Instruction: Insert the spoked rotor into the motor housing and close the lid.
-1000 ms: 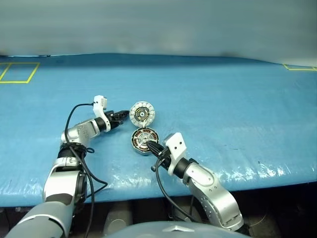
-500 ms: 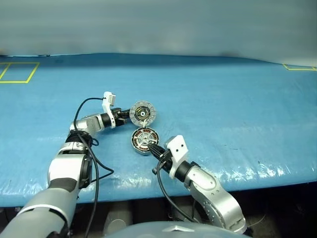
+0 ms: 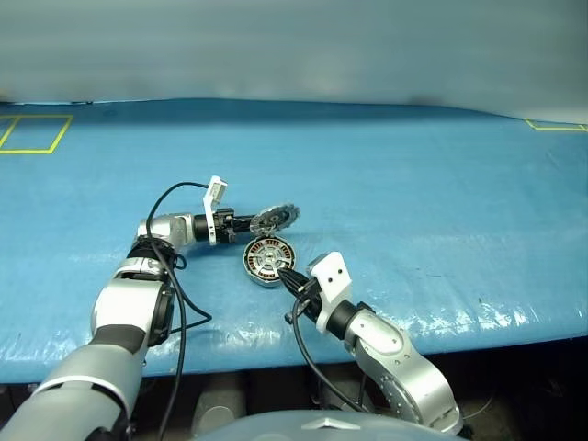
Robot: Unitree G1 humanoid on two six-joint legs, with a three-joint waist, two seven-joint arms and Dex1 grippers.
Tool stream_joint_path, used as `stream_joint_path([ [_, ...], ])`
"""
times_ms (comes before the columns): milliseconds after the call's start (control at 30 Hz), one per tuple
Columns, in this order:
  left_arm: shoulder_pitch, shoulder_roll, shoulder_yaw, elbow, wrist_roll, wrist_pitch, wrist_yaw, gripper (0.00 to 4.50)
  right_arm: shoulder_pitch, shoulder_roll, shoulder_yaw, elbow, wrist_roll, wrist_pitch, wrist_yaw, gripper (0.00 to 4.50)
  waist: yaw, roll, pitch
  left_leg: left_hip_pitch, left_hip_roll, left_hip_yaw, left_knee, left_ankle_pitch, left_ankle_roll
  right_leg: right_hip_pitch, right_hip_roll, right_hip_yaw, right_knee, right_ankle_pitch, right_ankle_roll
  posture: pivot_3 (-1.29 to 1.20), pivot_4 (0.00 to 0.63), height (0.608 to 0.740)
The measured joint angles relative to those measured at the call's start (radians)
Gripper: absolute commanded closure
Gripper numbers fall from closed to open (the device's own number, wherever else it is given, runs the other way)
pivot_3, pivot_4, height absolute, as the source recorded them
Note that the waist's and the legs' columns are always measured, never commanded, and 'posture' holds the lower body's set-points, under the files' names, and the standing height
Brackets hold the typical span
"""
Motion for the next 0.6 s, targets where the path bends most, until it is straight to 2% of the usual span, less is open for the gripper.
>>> stream_joint_path([
  [367,0.005,0.041,-0.04,-0.063,0.045,-0.011,-0.063,4.5,0.013,-0.03,-0.032,-0.024,0.006,0.009,-0.011,4.49,0.0,0.0,0.0,-0.001,0.0,0.0,0.001,0.0,0.0,0.0,0.0,0.0,0.0,0.0,0.0,0.0,0.15,0.74],
  [467,0.036,0.072,-0.028,-0.157,0.039,-0.019,-0.064,4.5,0.038,-0.072,-0.07,-0.045,0.025,0.026,-0.003,4.49,0.0,0.0,0.0,0.0,0.0,0.0,0.0,0.0,0.0,0.0,0.0,0.0,0.0,0.0,0.0,0.0,0.15,0.74],
  [600,0.148,0.114,-0.012,-0.385,0.0,0.002,-0.059,4.5,0.064,-0.144,-0.1,-0.076,0.061,0.06,0.039,4.49,-0.001,0.0,0.0,0.0,0.001,-0.001,0.0,0.0,0.0,0.0,0.0,0.001,0.001,0.001,-0.002,0.0,0.15,0.74],
])
